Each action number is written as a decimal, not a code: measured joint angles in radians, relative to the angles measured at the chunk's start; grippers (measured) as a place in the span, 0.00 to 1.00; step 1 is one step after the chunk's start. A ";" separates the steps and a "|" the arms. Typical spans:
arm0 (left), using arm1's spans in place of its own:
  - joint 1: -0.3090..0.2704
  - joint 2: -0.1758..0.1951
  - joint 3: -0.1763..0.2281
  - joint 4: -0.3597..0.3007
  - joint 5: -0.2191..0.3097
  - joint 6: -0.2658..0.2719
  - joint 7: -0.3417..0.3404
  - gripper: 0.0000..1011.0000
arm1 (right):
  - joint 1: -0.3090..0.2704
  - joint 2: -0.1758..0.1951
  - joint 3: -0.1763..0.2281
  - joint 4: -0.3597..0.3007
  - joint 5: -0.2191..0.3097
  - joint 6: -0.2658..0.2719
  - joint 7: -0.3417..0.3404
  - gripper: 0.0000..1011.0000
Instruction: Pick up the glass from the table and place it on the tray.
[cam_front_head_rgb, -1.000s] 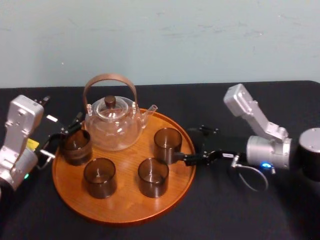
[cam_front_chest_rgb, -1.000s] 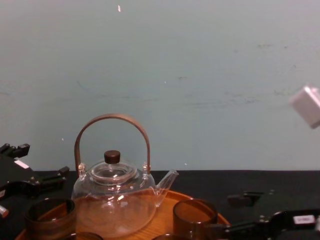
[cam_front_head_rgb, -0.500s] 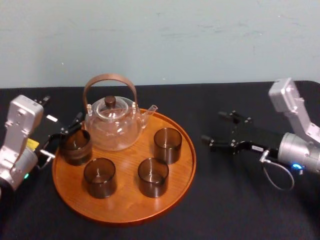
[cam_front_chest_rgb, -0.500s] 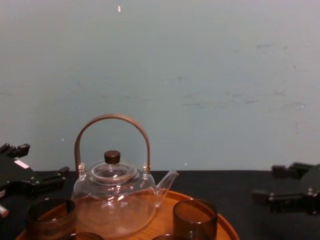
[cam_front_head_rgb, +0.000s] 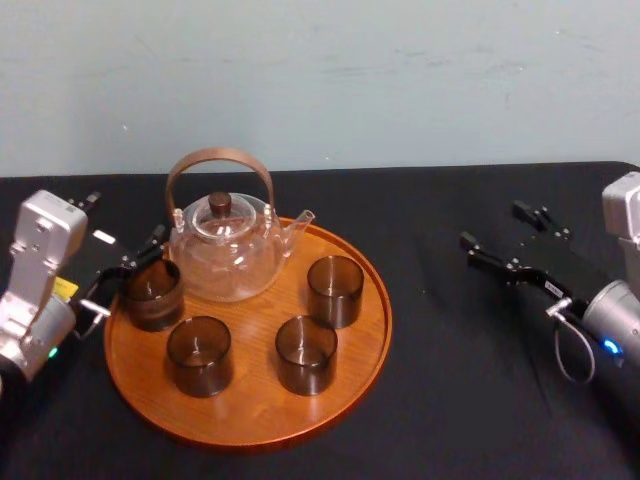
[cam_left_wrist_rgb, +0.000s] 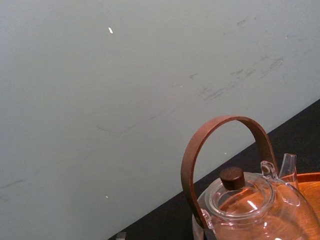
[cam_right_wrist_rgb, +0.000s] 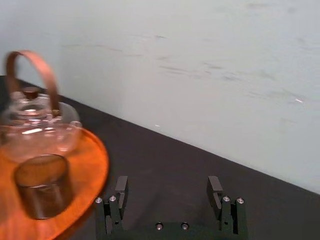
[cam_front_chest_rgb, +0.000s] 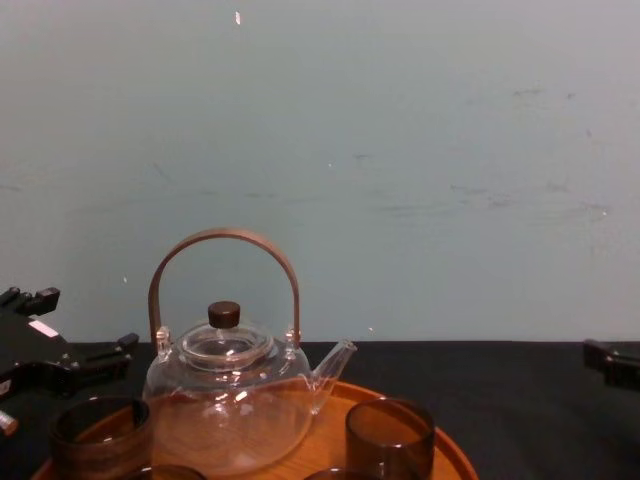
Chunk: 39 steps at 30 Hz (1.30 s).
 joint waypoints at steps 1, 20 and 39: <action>0.000 0.000 0.000 0.000 0.000 0.000 0.000 0.99 | -0.003 -0.005 0.004 0.005 -0.003 -0.003 -0.010 0.99; 0.000 0.000 0.000 0.000 0.000 0.000 0.000 0.99 | -0.004 -0.066 0.035 0.071 -0.046 -0.003 -0.066 0.99; 0.000 0.000 0.000 0.000 0.000 0.000 0.000 0.99 | -0.006 -0.063 0.033 0.068 -0.044 -0.003 -0.066 0.99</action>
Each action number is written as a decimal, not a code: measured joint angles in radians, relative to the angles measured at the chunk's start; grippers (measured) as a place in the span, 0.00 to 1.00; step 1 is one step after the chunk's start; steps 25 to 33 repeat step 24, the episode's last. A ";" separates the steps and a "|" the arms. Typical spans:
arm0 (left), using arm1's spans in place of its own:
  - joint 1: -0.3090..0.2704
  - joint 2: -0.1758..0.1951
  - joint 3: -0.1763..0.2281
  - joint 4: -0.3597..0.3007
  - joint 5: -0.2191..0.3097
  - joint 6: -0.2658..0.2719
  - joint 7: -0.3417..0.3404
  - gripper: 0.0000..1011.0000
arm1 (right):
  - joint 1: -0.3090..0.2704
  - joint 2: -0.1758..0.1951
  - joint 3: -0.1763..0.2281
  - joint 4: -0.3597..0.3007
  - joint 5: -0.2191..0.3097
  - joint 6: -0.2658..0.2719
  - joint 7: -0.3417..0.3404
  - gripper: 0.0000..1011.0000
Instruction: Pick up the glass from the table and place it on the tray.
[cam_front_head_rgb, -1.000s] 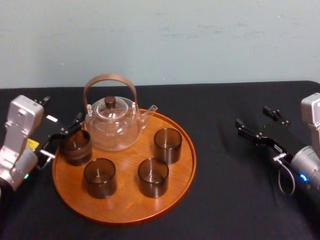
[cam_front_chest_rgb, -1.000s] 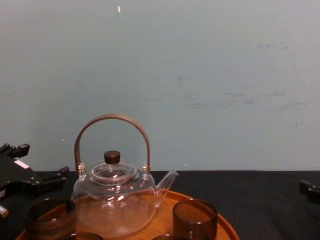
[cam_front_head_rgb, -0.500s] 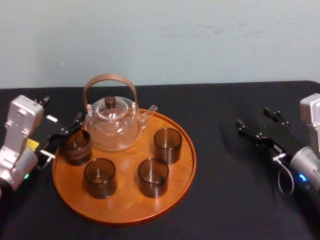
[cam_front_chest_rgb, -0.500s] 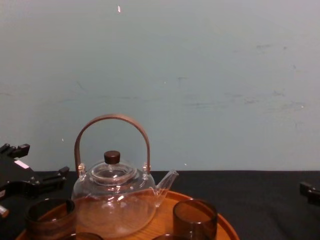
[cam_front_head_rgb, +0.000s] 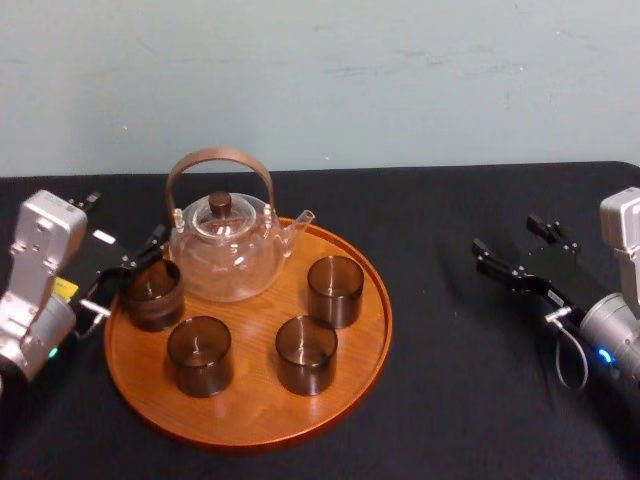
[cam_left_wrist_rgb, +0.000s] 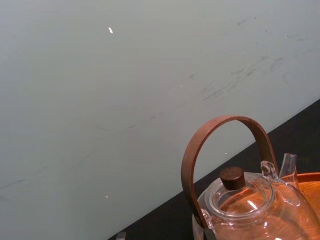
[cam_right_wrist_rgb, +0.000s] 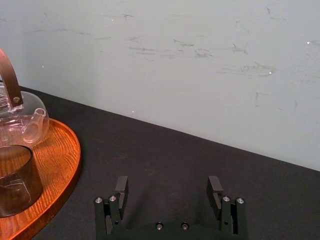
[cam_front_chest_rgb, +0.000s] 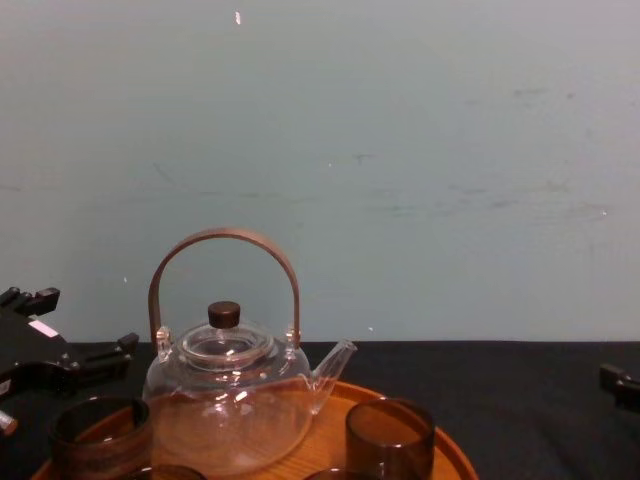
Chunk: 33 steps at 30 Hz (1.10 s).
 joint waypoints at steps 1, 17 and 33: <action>0.000 0.000 0.000 0.000 0.000 0.000 0.000 0.99 | 0.000 0.000 0.000 0.000 0.000 0.000 0.000 0.99; 0.000 0.000 0.000 0.000 0.000 0.000 0.000 0.99 | 0.000 0.001 0.000 -0.001 0.001 -0.001 0.000 0.99; 0.000 0.000 0.000 0.000 0.000 0.000 0.000 0.99 | 0.000 0.001 0.000 -0.001 0.001 -0.001 0.000 0.99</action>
